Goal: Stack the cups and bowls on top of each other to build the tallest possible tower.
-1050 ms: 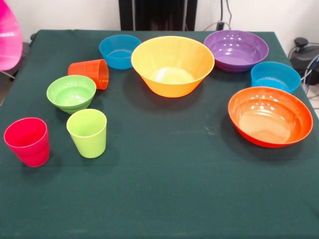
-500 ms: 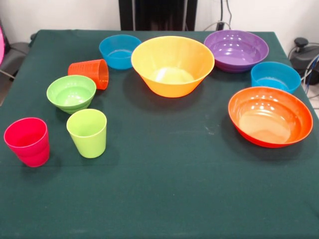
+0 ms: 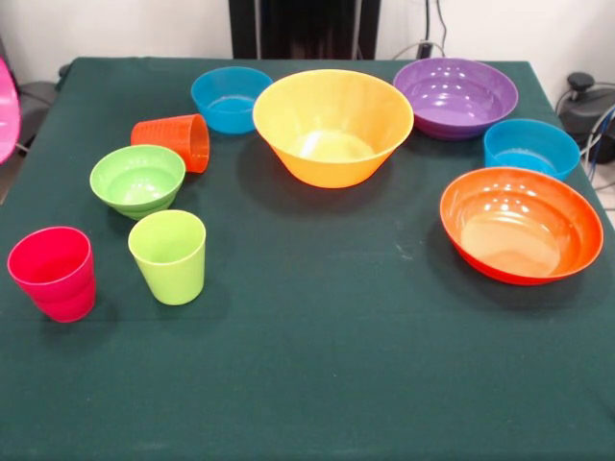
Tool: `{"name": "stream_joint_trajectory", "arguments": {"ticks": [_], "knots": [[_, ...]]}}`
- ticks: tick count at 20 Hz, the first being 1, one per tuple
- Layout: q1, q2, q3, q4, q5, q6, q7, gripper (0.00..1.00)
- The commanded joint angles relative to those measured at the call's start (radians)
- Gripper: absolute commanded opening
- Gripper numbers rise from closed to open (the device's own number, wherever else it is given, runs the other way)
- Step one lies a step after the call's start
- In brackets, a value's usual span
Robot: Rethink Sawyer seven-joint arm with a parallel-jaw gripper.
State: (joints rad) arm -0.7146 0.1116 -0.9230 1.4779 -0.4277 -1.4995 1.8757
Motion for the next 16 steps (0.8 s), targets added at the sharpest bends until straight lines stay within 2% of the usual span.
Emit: {"name": "stream_joint_trajectory", "arguments": {"ticks": [1,5,9,16], "knots": [[0.003,0.078,0.217,-0.09,0.045,0.059,0.067,0.0],[-0.001,0.088,0.239,-0.066,0.076,0.035,0.047,0.0],[0.005,0.096,0.265,-0.015,0.134,-0.012,0.017,0.0],[0.059,0.074,0.276,0.157,0.273,-0.104,-0.023,0.0]]}}
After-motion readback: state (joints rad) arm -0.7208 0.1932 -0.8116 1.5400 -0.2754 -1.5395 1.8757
